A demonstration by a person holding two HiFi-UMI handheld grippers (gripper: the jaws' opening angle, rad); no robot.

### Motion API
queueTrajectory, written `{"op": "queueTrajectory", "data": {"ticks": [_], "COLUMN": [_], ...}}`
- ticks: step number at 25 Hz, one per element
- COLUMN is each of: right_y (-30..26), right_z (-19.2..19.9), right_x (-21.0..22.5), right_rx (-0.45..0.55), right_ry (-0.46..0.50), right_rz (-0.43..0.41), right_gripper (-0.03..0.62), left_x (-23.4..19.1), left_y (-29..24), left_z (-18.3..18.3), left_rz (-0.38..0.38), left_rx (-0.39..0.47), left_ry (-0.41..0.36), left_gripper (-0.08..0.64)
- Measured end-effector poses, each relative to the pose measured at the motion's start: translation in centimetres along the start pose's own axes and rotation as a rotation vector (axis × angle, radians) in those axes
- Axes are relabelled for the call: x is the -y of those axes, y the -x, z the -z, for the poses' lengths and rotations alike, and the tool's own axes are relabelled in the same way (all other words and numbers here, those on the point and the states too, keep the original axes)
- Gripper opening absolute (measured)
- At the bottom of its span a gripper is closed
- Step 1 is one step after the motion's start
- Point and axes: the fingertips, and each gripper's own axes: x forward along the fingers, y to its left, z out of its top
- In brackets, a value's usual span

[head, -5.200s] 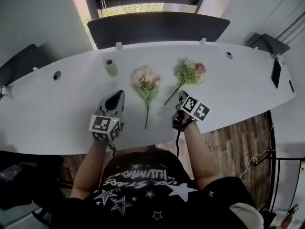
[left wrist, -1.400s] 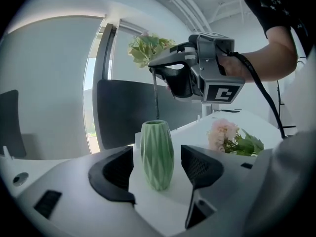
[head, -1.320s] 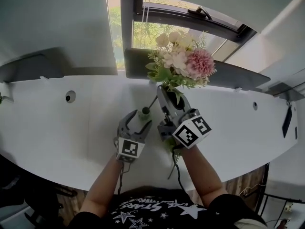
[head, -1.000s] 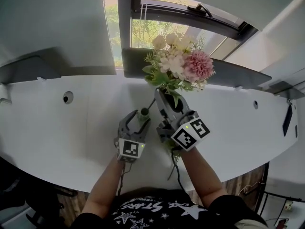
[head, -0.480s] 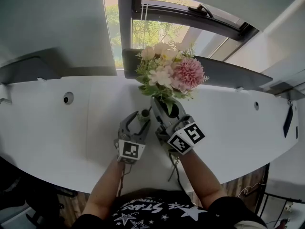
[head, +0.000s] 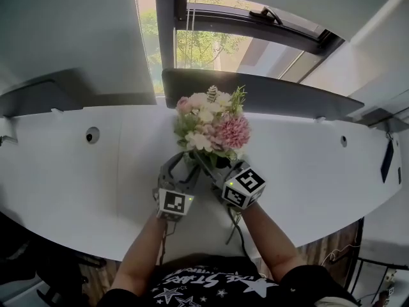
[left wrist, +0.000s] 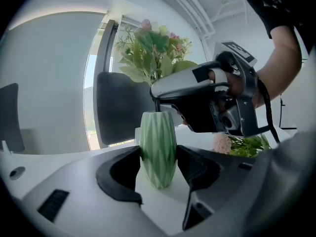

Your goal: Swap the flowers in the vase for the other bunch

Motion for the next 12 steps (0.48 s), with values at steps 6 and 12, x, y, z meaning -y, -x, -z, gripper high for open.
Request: {"op": "queueTrajectory", "data": {"ticks": [6, 12], "right_y": [0.3, 1.1], "right_z": [1.0, 0.8], "right_x": [-0.6, -0.7], "right_rx": [-0.023, -0.012], "right_ry": [-0.065, -0.076], "right_rz": [0.007, 0.042], "right_gripper": [0.134, 0.214], "left_x": [0.1, 0.4], "left_y": [-0.1, 0.1], "left_z": [-0.1, -0.1], "left_rz": [0.004, 0.021], "left_rx": [-0.01, -0.019], "left_ry": [-0.008, -0.011], "left_gripper": [0.242, 0.242]}}
